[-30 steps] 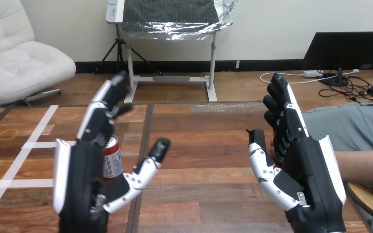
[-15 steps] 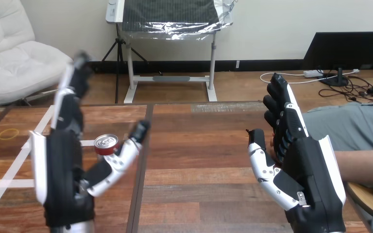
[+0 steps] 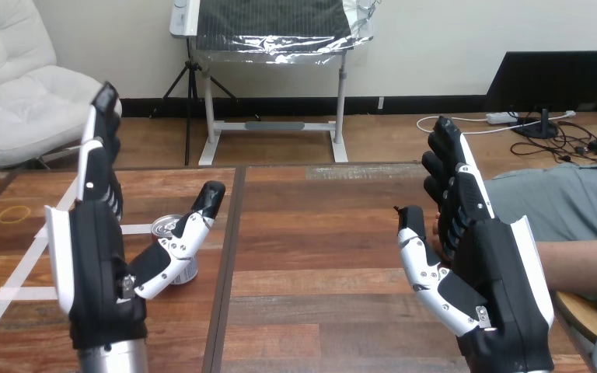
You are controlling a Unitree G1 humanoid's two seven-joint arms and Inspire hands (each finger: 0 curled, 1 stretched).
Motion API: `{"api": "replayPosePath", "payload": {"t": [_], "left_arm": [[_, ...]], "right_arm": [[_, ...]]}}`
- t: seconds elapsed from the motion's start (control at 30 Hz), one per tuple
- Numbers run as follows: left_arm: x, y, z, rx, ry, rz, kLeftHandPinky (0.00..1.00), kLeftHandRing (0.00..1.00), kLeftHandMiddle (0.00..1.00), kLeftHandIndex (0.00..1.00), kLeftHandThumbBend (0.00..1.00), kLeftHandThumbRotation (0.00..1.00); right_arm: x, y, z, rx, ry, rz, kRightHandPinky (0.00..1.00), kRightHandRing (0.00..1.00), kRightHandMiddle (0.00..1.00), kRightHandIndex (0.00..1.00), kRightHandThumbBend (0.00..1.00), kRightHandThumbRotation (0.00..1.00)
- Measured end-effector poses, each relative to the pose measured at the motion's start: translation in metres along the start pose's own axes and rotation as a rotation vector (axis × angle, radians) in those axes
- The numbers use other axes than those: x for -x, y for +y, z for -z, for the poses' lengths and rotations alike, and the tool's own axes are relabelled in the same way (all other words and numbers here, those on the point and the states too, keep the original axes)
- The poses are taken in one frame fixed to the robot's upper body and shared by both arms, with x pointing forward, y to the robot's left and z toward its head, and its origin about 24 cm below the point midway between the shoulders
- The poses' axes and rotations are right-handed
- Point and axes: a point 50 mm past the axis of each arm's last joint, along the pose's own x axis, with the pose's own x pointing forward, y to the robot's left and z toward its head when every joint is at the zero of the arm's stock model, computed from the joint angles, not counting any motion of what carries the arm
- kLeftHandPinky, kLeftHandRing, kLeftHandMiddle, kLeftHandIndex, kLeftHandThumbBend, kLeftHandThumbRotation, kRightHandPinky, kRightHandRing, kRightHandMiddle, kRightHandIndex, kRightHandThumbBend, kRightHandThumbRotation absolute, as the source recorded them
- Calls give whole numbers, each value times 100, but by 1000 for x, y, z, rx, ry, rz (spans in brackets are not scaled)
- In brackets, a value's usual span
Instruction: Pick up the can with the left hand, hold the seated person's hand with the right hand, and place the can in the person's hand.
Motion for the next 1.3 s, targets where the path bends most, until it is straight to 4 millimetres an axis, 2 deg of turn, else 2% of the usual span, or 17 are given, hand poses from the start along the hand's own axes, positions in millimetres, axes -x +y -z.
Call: {"api": "replayPosePath", "payload": {"t": [0.47, 0.93, 1.3], "left_arm": [[-2, 2, 34, -71, 149, 23, 97, 98, 98, 95, 73, 21], [-3, 4, 64, -140, 262, 91, 99, 100, 99, 97, 82, 33], [-6, 4, 81, -212, 309, 142, 94, 97, 98, 97, 89, 46]], "right_arm": [[-1, 0, 0, 3, -4, -6, 100, 100, 100, 100, 0, 0], [-2, 0, 0, 11, -3, -8, 100, 100, 100, 100, 0, 0], [-2, 0, 0, 12, -2, -12, 100, 100, 100, 100, 0, 0]]}}
